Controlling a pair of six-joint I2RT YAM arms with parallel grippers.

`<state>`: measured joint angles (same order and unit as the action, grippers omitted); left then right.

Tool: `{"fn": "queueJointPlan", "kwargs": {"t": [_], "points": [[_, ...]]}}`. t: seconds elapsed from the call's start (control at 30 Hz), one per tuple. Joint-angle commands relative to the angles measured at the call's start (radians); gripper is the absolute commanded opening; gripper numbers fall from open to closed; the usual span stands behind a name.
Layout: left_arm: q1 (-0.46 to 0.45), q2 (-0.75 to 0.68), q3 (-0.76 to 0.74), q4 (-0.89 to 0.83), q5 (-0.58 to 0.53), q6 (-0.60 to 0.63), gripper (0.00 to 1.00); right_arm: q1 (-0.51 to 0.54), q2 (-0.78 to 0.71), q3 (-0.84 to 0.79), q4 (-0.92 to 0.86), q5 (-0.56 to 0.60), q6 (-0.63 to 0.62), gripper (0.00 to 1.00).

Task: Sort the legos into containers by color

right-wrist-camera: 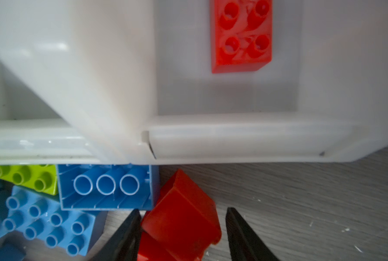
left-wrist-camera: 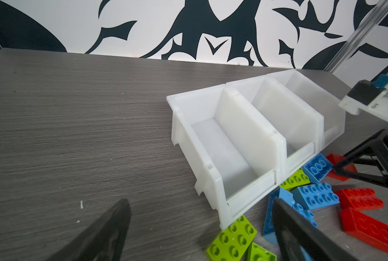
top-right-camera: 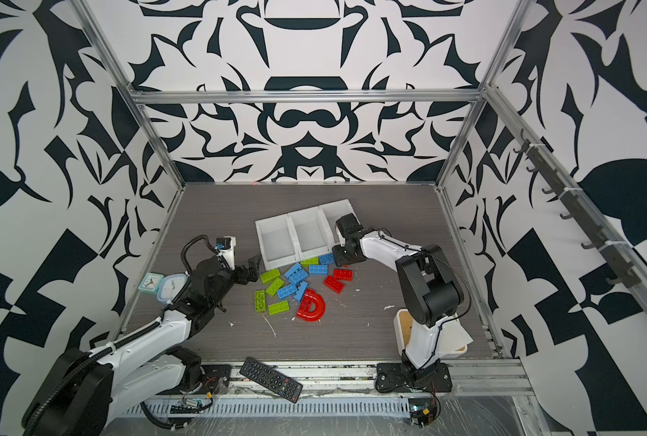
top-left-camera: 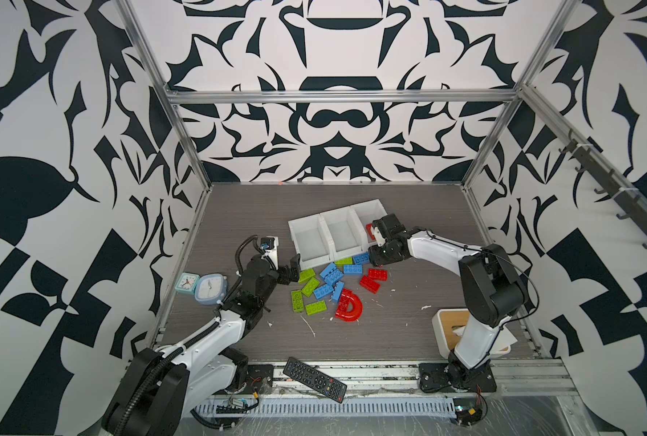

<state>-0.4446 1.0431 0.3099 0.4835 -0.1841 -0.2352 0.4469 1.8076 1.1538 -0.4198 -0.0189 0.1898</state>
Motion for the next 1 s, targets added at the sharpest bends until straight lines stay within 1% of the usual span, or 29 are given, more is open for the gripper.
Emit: {"fn": "queueJointPlan", "kwargs": {"t": [0.0,0.23,0.37,0.47,0.6,0.73,0.97], "points": [[0.0,0.009,0.038,-0.002,-0.017,0.002,1.0,0.004,0.001,0.022,0.011,0.026,-0.013,0.61],[0.0,0.011,0.04,-0.004,-0.016,0.002,1.0,0.004,0.003,0.015,0.007,0.021,-0.024,0.6],[0.0,0.0,0.037,-0.005,-0.018,0.004,1.0,0.004,-0.01,0.003,0.004,0.018,-0.029,0.58],[0.0,-0.003,0.037,-0.007,-0.019,0.006,1.0,0.004,-0.04,-0.011,0.01,0.014,-0.026,0.54],[0.001,-0.01,0.036,-0.01,-0.019,0.006,1.0,0.003,-0.086,-0.033,0.0,0.037,-0.026,0.5],[0.0,-0.016,0.035,-0.013,-0.019,0.006,1.0,-0.005,-0.138,-0.059,-0.011,0.063,-0.023,0.49],[0.001,-0.018,0.036,-0.016,-0.02,0.004,1.0,-0.009,-0.202,-0.064,-0.02,0.071,-0.019,0.48]]}}
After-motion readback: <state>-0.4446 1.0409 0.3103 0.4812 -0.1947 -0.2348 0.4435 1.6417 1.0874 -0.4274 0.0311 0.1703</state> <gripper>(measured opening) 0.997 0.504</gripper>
